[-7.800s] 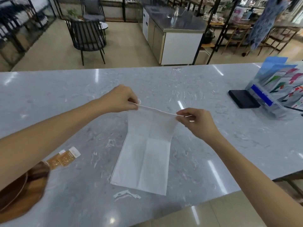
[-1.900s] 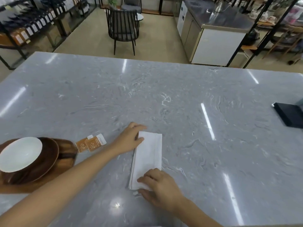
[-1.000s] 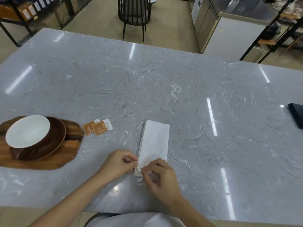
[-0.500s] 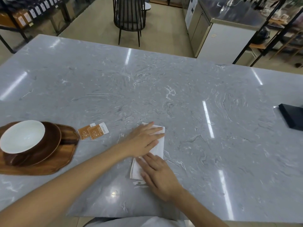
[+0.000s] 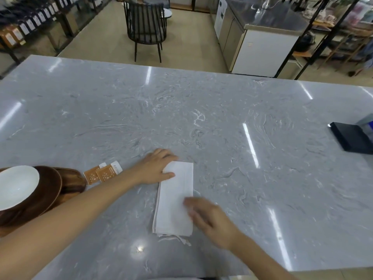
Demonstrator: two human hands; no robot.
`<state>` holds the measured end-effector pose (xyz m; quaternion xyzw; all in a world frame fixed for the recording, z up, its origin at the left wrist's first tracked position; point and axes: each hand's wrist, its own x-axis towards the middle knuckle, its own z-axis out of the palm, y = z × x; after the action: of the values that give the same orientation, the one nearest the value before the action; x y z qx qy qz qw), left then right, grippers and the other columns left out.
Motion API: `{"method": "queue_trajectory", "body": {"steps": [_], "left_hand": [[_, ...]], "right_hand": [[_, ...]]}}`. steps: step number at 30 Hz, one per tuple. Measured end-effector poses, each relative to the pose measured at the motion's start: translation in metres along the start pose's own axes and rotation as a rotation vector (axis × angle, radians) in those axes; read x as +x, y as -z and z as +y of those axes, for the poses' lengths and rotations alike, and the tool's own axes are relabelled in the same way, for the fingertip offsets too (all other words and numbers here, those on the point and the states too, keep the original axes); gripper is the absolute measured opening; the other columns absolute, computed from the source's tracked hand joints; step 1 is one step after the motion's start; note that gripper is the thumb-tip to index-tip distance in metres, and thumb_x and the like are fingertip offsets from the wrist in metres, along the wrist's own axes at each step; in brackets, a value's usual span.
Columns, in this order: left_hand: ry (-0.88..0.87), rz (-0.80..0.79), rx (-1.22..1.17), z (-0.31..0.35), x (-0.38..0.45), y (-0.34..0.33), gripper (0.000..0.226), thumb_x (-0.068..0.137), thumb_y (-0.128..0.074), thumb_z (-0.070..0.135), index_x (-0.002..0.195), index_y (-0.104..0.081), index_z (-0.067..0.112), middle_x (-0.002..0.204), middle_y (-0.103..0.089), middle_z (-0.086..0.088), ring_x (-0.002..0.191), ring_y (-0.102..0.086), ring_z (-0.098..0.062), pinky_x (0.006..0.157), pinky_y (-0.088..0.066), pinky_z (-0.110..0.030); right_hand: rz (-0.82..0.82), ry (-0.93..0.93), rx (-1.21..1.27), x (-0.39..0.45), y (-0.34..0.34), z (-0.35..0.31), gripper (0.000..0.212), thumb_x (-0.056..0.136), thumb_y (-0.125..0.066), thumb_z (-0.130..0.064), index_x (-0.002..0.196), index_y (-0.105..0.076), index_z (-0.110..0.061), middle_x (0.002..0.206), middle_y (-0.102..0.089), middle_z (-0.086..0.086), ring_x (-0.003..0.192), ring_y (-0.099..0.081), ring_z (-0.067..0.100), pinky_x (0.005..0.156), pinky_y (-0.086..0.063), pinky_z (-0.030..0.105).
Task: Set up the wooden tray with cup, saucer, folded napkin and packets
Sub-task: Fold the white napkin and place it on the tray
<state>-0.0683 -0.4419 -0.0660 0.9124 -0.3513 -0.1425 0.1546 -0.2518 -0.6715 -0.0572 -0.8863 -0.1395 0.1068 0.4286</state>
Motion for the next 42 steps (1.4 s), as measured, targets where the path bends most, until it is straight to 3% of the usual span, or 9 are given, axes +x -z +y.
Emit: {"method": "queue_trajectory", "body": {"steps": [3, 5, 8, 12, 16, 20, 28, 33, 42], "left_hand": [[0.056, -0.092, -0.142, -0.005, -0.004, 0.012, 0.077, 0.079, -0.080, 0.045, 0.144, -0.046, 0.024, 0.135, -0.048, 0.003, 0.128, -0.038, -0.015, 0.110, -0.032, -0.032], [0.119, -0.143, -0.151, -0.005, 0.000, 0.018, 0.080, 0.069, -0.087, 0.043, 0.138, -0.051, 0.024, 0.128, -0.051, 0.006, 0.121, -0.040, -0.013, 0.106, -0.035, -0.031], [0.197, -0.136, -0.240, -0.005, 0.010, 0.023, 0.045, 0.065, -0.091, 0.030, 0.101, -0.063, 0.026, 0.096, -0.061, 0.010, 0.097, -0.056, -0.014, 0.081, -0.047, -0.027], [0.181, -0.148, -0.313, -0.008, 0.011, 0.035, 0.024, 0.073, -0.086, 0.020, 0.075, -0.063, 0.025, 0.072, -0.057, 0.014, 0.070, -0.054, -0.009, 0.057, -0.037, -0.011], [0.180, -0.025, -0.473, -0.005, -0.004, 0.048, 0.012, 0.083, -0.079, 0.021, 0.085, -0.068, 0.022, 0.088, -0.071, 0.003, 0.070, -0.061, -0.011, 0.071, -0.049, -0.029], [0.171, 0.164, -0.493, 0.000, -0.020, 0.057, 0.009, 0.087, -0.074, 0.021, 0.092, -0.067, 0.023, 0.093, -0.076, 0.003, 0.084, -0.070, -0.020, 0.082, -0.056, -0.041], [0.011, 0.290, -0.243, 0.021, -0.080, 0.028, 0.033, 0.089, -0.072, 0.025, 0.121, -0.071, 0.032, 0.113, -0.076, 0.013, 0.098, -0.071, -0.005, 0.086, -0.057, -0.030], [-0.055, 0.313, -0.143, 0.031, -0.114, -0.016, 0.039, 0.083, -0.078, 0.023, 0.121, -0.073, 0.028, 0.123, -0.073, 0.009, 0.115, -0.067, -0.007, 0.097, -0.055, -0.026], [-0.085, 0.326, -0.146, 0.037, -0.123, -0.047, 0.040, 0.083, -0.080, 0.032, 0.118, -0.075, 0.013, 0.128, -0.070, 0.000, 0.128, -0.059, -0.017, 0.105, -0.052, -0.031]], "right_hand": [[0.218, -0.169, -0.028, 0.043, 0.021, 0.009, 0.042, 0.100, -0.060, -0.026, 0.140, -0.053, -0.017, 0.128, -0.061, -0.004, 0.113, -0.063, 0.015, 0.094, -0.053, 0.025], [0.152, -0.255, -0.077, 0.076, 0.032, 0.011, 0.066, 0.095, -0.068, -0.034, 0.151, -0.038, -0.016, 0.130, -0.054, 0.001, 0.108, -0.058, 0.015, 0.094, -0.050, 0.028], [-0.030, -0.314, -0.137, 0.116, 0.037, 0.010, 0.084, 0.083, -0.082, -0.036, 0.150, -0.035, -0.019, 0.115, -0.053, 0.000, 0.101, -0.055, 0.016, 0.095, -0.049, 0.034], [-0.114, -0.361, -0.024, 0.146, 0.047, 0.011, 0.050, 0.079, -0.085, -0.022, 0.124, -0.063, -0.015, 0.082, -0.058, -0.007, 0.077, -0.056, 0.011, 0.076, -0.046, 0.025], [0.005, -0.353, 0.238, 0.158, 0.068, 0.000, 0.012, 0.086, -0.078, -0.015, 0.095, -0.071, -0.012, 0.077, -0.057, -0.001, 0.062, -0.050, 0.010, 0.056, -0.041, 0.023], [0.011, -0.255, 0.181, 0.156, 0.083, -0.024, 0.007, 0.089, -0.076, -0.020, 0.092, -0.070, -0.019, 0.083, -0.068, -0.006, 0.061, -0.060, 0.004, 0.053, -0.047, 0.019], [0.088, 0.130, -0.176, 0.087, 0.056, -0.039, 0.018, 0.088, -0.073, -0.010, 0.103, -0.069, -0.018, 0.099, -0.070, -0.010, 0.080, -0.066, 0.009, 0.067, -0.051, 0.017], [0.176, 0.192, -0.292, 0.041, 0.015, -0.022, 0.019, 0.086, -0.077, -0.017, 0.104, -0.075, -0.021, 0.105, -0.072, -0.008, 0.100, -0.062, 0.017, 0.083, -0.053, 0.027], [0.254, 0.184, -0.296, 0.021, -0.027, 0.004, 0.015, 0.085, -0.079, -0.015, 0.098, -0.075, -0.020, 0.106, -0.072, -0.006, 0.100, -0.066, 0.019, 0.081, -0.056, 0.030]]}}
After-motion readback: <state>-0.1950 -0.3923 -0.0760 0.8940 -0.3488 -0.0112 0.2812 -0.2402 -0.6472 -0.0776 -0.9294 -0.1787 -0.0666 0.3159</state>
